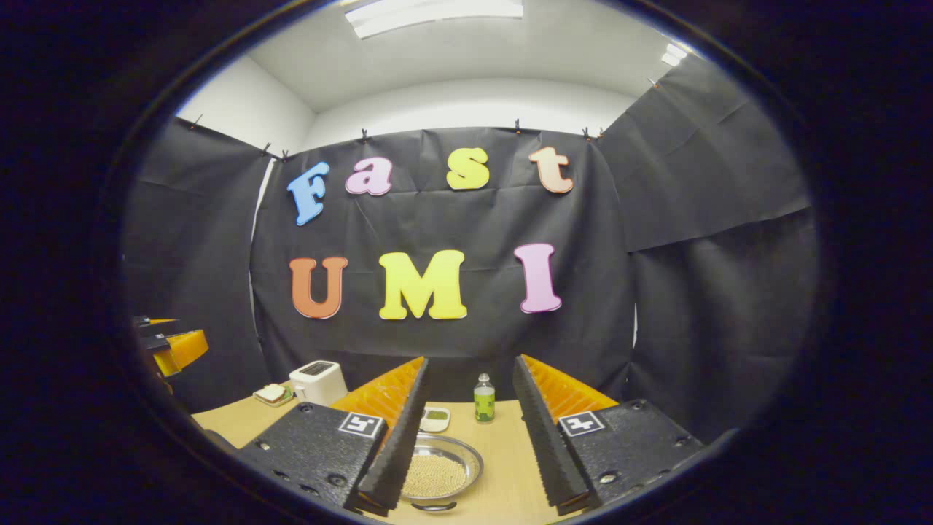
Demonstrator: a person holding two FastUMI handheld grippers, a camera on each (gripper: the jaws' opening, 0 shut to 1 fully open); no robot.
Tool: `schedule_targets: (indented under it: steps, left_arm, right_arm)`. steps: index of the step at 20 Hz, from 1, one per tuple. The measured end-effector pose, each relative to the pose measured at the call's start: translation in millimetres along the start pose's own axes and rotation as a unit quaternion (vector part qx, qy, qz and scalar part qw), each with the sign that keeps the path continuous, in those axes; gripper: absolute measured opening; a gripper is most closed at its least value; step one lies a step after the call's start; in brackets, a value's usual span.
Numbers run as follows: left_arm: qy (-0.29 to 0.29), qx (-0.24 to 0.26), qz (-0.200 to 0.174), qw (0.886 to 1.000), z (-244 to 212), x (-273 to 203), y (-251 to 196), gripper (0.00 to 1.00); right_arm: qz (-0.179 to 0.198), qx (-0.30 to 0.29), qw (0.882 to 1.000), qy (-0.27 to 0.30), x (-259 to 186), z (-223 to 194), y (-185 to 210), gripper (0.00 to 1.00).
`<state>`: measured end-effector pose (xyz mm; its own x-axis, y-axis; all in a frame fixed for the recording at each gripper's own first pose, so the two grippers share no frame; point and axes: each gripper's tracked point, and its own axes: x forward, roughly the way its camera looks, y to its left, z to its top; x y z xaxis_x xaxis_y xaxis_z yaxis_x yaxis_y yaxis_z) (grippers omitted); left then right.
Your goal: First push the handle of the pot to place it horizontally, then grasp the pot with both hands and set it on the induction cooktop.
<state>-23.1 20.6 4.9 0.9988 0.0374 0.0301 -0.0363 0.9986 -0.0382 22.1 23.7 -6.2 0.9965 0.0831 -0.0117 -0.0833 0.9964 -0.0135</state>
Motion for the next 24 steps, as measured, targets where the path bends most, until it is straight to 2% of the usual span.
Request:
schedule_targets:
  steps: [2, 3, 4, 5, 6, 12, 15, 17, 20, 21, 22, 24]
  left_arm:
    - [0.001, 0.002, -0.003, 1.000, -2.3, -1.6, -0.8, 0.96]
    - [0.001, 0.003, -0.005, 1.000, -3.4, -1.8, -1.8, 0.96]
    - [0.002, 0.005, -0.007, 1.000, -4.0, -3.6, -1.9, 0.96]
    - [0.003, 0.007, -0.009, 1.000, -5.0, -3.4, -3.3, 0.96]
    - [0.004, 0.009, -0.010, 1.000, -7.5, -2.7, -4.3, 0.96]
    - [0.007, 0.014, -0.015, 1.000, -14.4, -6.5, -5.7, 0.96]
    - [0.009, 0.013, -0.017, 1.000, -17.0, -8.8, -5.5, 0.96]
    - [0.013, 0.009, -0.021, 1.000, -19.7, -9.9, -6.4, 0.96]
    - [0.011, 0.005, -0.020, 1.000, -19.2, -12.0, -4.0, 0.96]
    - [0.010, 0.004, -0.018, 1.000, -18.8, -12.2, -2.9, 0.96]
    - [0.010, 0.006, -0.021, 1.000, -19.3, -14.1, -3.9, 0.96]
    - [0.010, 0.010, -0.022, 1.000, -21.2, -14.6, -3.5, 0.96]
  right_arm:
    - [0.015, -0.007, 1.000, 0.015, 3.8, -10.9, 5.9, 0.53]
    - [0.018, -0.007, 1.000, 0.021, 5.7, -15.1, 6.8, 0.36]
    - [0.018, -0.006, 0.999, 0.029, 7.7, -20.7, 7.4, 0.25]
    - [0.018, -0.005, 0.999, 0.038, 8.4, -26.5, 8.8, 0.09]
    - [0.022, -0.005, 0.999, 0.049, 11.3, -34.0, 11.6, 0.05]
    - [0.044, 0.000, 0.994, 0.100, 15.3, -81.2, 32.9, 0.01]
    - [0.056, 0.009, 0.987, 0.148, 19.0, -117.3, 45.9, 0.04]
    - [0.066, 0.012, 0.982, 0.178, 19.6, -144.6, 54.2, 0.01]
    - [0.085, 0.016, 0.970, 0.226, 19.6, -189.8, 68.4, 0.04]
    - [0.095, 0.018, 0.963, 0.250, 17.9, -207.3, 74.7, 0.01]
    - [0.108, 0.023, 0.956, 0.274, 14.5, -226.7, 83.2, 0.04]
    - [0.122, 0.034, 0.941, 0.314, 6.8, -259.7, 94.3, 0.04]
